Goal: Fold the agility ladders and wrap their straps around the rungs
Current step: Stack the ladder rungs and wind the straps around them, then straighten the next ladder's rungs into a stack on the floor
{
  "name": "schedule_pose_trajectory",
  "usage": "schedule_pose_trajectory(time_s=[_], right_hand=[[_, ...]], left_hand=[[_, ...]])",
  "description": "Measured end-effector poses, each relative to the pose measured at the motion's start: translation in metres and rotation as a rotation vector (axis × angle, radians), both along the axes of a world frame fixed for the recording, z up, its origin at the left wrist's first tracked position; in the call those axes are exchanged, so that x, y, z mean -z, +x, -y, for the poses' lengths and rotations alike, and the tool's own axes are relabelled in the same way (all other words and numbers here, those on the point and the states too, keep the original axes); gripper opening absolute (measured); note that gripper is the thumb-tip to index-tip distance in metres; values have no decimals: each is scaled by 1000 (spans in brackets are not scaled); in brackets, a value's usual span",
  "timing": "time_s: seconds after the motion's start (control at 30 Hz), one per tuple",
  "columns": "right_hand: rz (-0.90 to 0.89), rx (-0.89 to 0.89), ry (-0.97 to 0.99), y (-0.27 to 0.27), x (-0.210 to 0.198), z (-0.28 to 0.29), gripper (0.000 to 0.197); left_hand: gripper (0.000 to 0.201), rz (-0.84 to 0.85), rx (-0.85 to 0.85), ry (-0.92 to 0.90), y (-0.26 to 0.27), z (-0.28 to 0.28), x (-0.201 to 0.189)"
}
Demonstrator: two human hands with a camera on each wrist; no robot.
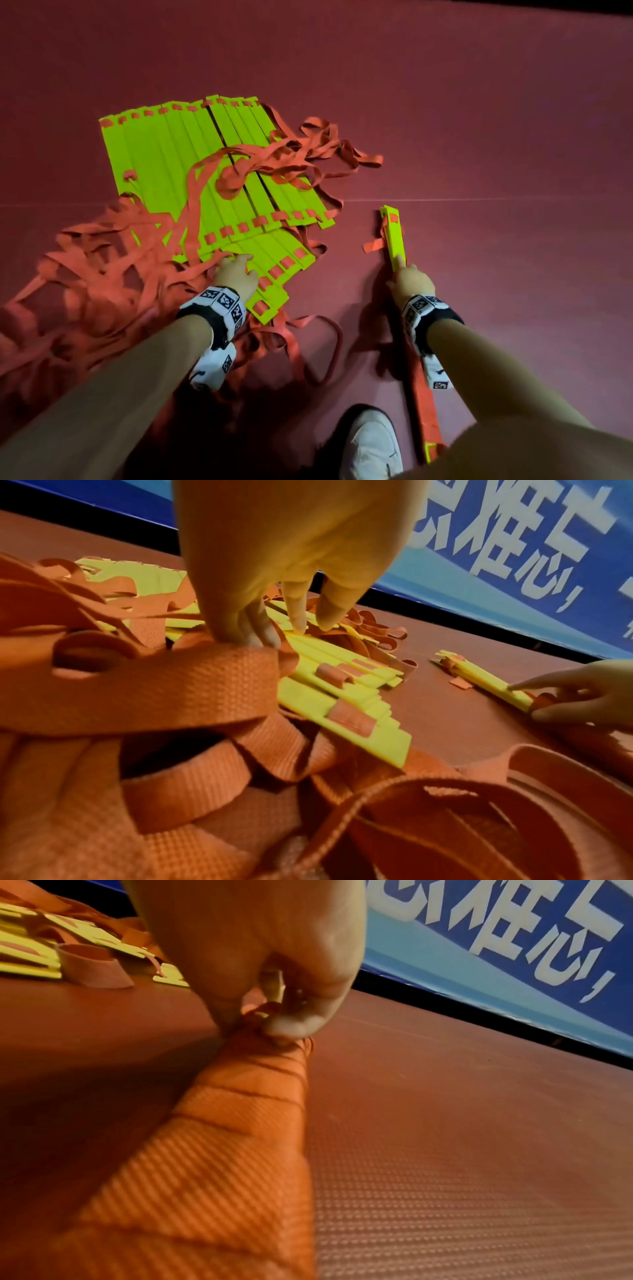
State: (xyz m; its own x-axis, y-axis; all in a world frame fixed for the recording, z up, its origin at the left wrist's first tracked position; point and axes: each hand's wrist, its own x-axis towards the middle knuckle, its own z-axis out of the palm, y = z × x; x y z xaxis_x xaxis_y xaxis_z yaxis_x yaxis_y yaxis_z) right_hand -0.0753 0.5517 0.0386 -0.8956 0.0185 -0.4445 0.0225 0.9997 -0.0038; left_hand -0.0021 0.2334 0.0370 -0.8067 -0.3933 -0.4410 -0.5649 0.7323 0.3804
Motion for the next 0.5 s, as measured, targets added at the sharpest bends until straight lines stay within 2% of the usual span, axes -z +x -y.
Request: schedule_pose_trajectory(time_s=[0.07, 0.17, 0.3, 0.37, 0.5], right_hand=[[18, -30, -58, 5, 3, 3, 59], [3, 24, -116, 8, -5, 13, 66], [-85, 51, -232, -1, -29, 42, 66], [-111, 27, -317, -8, -39, 66, 66], [-116, -121, -388, -18, -58, 122, 63]], left_hand=[[45, 7, 3, 15, 3, 2, 0], [45, -50, -23, 80, 4, 8, -3], [42, -254, -306, 321, 2, 25, -25], [44, -306, -411, 393, 0, 38, -40], [51, -342, -422, 318, 2, 72, -56]])
